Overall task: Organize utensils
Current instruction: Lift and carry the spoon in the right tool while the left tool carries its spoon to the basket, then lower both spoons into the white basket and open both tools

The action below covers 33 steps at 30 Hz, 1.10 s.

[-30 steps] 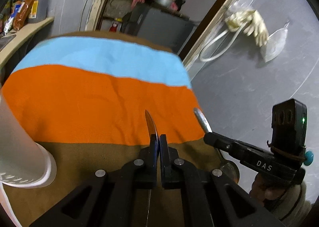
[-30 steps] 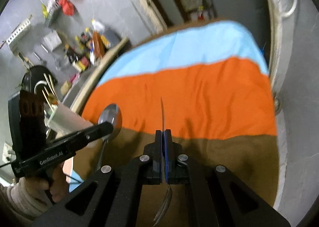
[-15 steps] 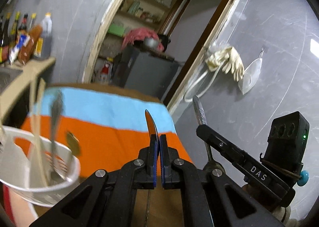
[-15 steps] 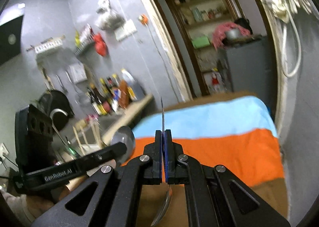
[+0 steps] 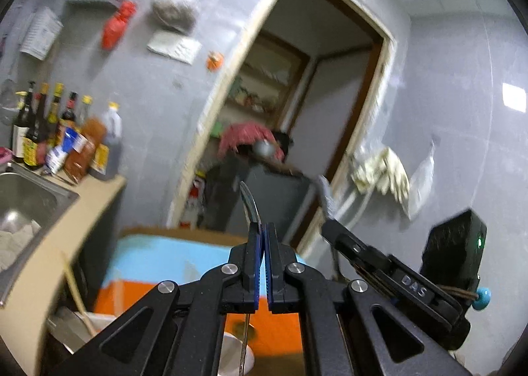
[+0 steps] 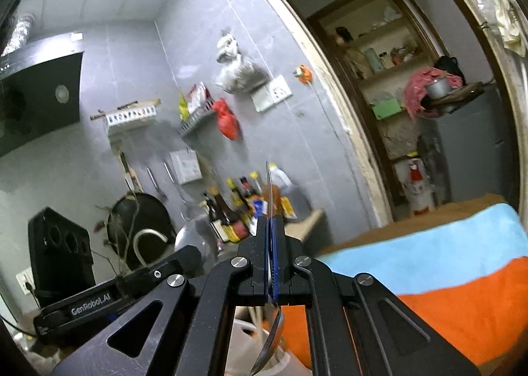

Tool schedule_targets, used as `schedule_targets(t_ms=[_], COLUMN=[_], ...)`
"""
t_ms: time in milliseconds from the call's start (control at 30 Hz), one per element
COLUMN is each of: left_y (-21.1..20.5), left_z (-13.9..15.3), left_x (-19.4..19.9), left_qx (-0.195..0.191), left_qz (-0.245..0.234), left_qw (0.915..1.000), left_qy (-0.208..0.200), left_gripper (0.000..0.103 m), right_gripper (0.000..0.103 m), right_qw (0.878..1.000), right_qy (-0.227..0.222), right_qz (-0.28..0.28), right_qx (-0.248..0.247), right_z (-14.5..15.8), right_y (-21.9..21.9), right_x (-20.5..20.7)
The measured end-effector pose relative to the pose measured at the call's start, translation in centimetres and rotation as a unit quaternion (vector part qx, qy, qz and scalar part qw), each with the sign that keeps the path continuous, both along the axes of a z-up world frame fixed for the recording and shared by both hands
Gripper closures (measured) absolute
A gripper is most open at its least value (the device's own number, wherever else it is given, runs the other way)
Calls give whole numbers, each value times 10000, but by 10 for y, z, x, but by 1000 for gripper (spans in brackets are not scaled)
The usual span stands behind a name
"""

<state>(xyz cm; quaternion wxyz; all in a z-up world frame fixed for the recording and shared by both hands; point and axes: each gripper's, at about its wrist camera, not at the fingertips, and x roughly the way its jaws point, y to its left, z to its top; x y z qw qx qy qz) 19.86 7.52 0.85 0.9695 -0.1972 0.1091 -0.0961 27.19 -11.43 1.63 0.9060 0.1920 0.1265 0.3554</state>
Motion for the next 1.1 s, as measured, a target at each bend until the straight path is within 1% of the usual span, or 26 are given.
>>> schedule_targets(t_ms=[167, 233, 333, 400, 567, 733, 967, 1100], left_y=[48, 62, 82, 92, 98, 92, 86, 86], left_z=[-7, -15, -29, -40, -54, -64, -77, -81], left_x=[3, 3, -1, -1, 0, 1, -2, -5], left_qx=[-255, -360, -646, -804, -853, -800, -673, -779], left_qz=[570, 750, 970, 1107, 1337, 1398, 1510, 1480], left_qw=[9977, 9962, 9924, 9899, 9866, 9862, 9859, 9858], left_qy=[-244, -267, -384, -362, -376, -372, -263, -164], left_gripper=[100, 100, 100, 100, 100, 100, 100, 100], right_gripper=[101, 101, 101, 101, 101, 101, 101, 101], right_qw=[9996, 9994, 9994, 9995, 9999, 9999, 10000, 10000], right_qy=[-262, -293, -303, -268, -112, -23, -6, 3], right_qz=[33, 90, 118, 135, 27, -29, 21, 46], right_qx=[139, 147, 106, 74, 98, 126, -42, -75], right_z=[-5, -11, -22, -31, -51, -68, -75, -82], right_y=[32, 43, 58, 64, 63, 58, 64, 65], right_x=[-1, -3, -7, -8, -7, -2, 2, 0])
